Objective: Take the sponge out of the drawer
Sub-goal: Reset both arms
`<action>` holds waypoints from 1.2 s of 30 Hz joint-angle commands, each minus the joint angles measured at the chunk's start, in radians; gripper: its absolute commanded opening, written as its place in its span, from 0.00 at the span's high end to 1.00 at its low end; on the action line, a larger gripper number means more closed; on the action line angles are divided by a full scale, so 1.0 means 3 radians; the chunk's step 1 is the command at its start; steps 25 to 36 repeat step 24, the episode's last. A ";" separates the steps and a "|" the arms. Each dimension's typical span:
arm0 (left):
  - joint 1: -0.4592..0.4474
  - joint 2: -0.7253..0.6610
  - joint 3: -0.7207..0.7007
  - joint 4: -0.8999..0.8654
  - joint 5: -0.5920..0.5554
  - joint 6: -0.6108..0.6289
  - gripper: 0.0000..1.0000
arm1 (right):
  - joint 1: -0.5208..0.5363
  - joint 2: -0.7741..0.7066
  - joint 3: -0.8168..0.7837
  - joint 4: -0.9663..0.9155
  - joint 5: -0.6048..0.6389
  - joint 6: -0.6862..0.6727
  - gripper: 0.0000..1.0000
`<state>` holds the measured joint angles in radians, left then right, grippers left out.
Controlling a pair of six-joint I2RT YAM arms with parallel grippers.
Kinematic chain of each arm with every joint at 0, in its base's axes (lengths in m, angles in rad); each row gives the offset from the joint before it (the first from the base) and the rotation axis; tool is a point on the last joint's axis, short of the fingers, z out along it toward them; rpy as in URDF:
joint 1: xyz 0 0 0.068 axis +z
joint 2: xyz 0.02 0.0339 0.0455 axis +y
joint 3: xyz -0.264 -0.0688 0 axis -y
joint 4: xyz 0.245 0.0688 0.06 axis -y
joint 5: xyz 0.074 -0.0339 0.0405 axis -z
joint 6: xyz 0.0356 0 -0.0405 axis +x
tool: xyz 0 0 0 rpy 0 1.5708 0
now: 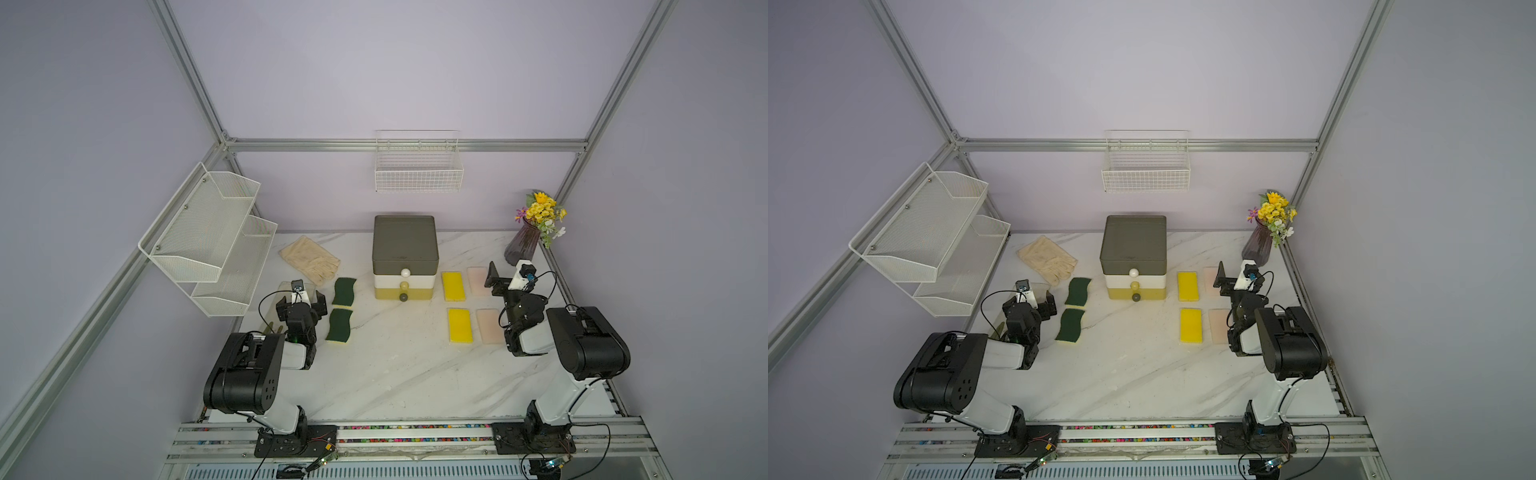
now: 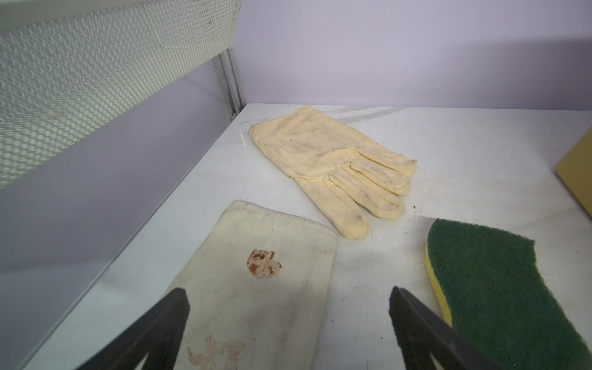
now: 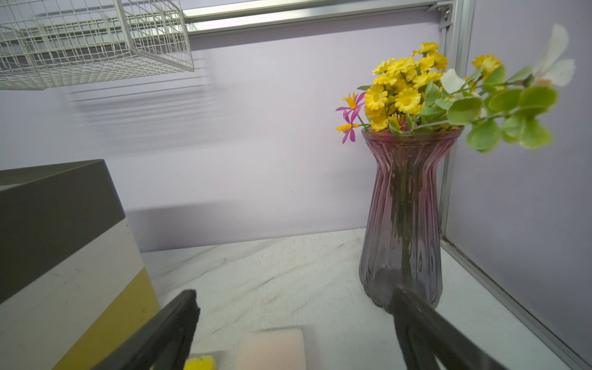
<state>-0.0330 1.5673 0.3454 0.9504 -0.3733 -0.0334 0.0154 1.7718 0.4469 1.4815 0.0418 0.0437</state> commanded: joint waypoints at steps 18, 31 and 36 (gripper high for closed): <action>0.0022 -0.0006 0.0076 0.0039 -0.0060 -0.0047 0.00 | -0.0016 0.0041 0.0037 0.0080 -0.0067 -0.0020 0.03; 0.0024 -0.0006 0.0076 0.0038 -0.0062 -0.0047 0.00 | -0.0026 0.0032 0.0046 0.0055 -0.0044 -0.0012 0.03; 0.0024 -0.0006 0.0076 0.0038 -0.0062 -0.0047 0.00 | -0.0026 0.0032 0.0046 0.0055 -0.0044 -0.0012 0.03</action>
